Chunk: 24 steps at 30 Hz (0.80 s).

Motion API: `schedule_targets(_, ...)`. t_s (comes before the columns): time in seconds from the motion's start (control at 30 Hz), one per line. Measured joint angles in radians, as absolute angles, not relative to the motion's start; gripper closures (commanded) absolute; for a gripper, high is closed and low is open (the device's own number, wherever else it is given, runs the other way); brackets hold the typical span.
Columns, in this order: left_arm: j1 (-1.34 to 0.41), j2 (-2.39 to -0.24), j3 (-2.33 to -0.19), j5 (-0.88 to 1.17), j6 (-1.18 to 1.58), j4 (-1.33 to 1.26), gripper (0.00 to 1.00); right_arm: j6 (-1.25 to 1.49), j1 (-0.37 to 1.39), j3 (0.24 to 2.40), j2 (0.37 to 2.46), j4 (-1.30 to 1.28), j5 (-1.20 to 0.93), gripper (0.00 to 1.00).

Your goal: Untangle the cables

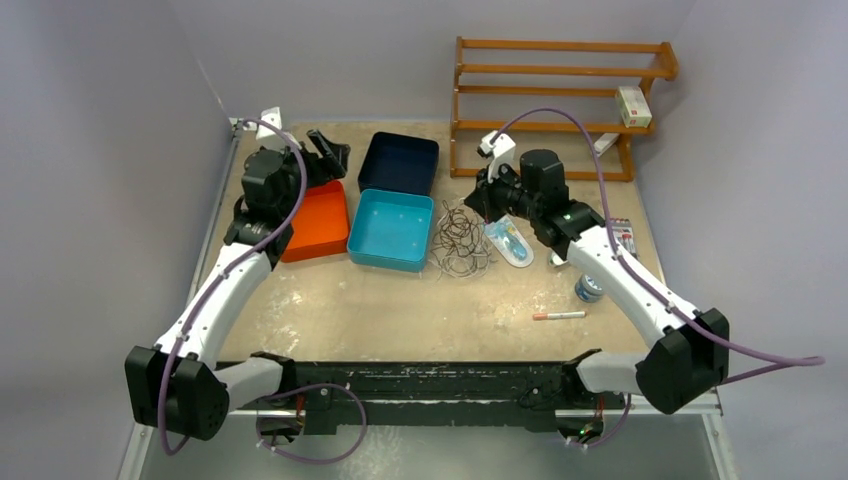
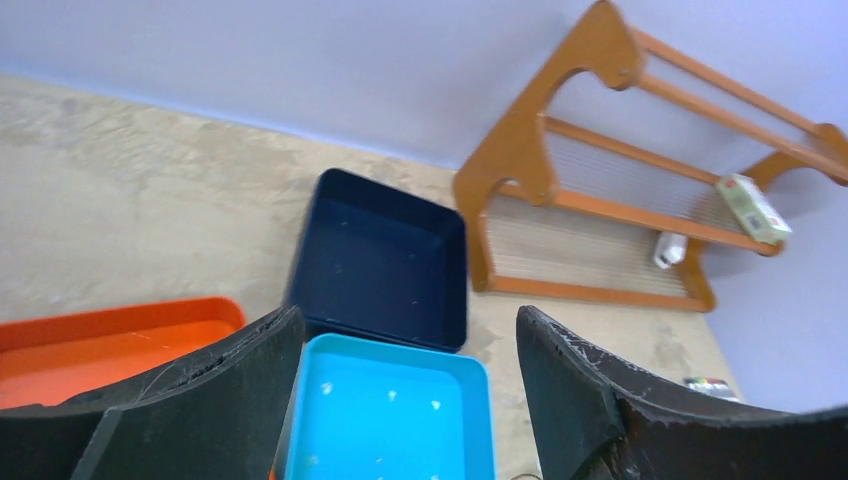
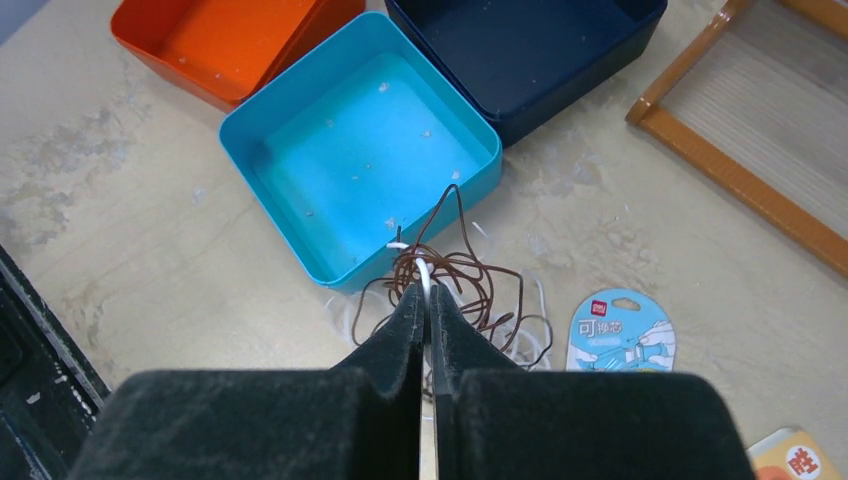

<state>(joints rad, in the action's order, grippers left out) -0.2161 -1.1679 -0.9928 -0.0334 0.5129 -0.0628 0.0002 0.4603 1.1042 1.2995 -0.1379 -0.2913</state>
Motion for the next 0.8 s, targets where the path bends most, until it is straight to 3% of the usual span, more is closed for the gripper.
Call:
schedule_targets(0.13, -0.226, -1.160, -0.965, 0.045, 0.521, -0.139, 0.24, -0.004, 0.460, 1.113, 1.277, -0.146, -0.288, 1.00)
schedule_targets(0.37, -0.462, -1.161, -0.882, 0.059, 0.486, -0.276, 0.24, -0.003, 0.460, 1.116, 1.243, -0.176, -0.275, 1.00)
schedule_targets(0.6, -0.583, -1.154, -0.654, 0.075, 0.422, -0.601, 0.25, 0.005, 0.460, 1.116, 1.222, -0.182, -0.285, 1.00)
schedule_targets(0.8, -0.667, -1.222, -0.623, 0.073, 0.353, -0.767, 0.27, 0.020, 0.460, 1.116, 1.222, -0.181, -0.309, 1.00)
